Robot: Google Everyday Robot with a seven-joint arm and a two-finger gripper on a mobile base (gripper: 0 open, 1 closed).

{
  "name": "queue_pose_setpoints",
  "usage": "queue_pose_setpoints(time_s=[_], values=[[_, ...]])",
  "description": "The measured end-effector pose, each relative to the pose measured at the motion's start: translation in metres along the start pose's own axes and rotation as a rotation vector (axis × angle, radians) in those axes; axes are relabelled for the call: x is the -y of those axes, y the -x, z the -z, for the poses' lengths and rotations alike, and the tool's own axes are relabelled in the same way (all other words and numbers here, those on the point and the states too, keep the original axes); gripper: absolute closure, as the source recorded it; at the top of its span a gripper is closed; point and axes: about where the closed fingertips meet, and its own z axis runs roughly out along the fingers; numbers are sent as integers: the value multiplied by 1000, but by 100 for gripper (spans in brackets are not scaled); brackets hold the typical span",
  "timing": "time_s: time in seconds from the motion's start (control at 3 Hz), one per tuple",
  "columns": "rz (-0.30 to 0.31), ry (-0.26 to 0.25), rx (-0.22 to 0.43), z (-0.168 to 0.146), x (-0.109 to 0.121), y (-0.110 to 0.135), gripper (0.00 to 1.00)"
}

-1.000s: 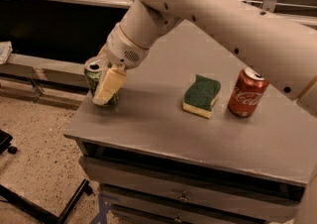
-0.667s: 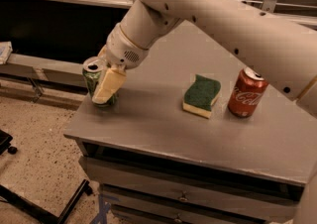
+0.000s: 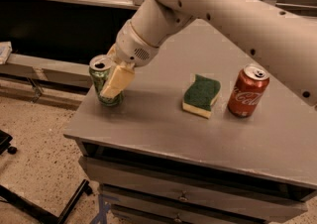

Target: Pick green can

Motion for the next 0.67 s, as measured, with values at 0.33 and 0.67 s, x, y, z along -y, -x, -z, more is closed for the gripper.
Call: queue_pose_setpoints(time_s=[0.33,0.67], values=[[-14,-36,9,21,-3,-9,100],[-17,-69,34,44,-5,-18,100]])
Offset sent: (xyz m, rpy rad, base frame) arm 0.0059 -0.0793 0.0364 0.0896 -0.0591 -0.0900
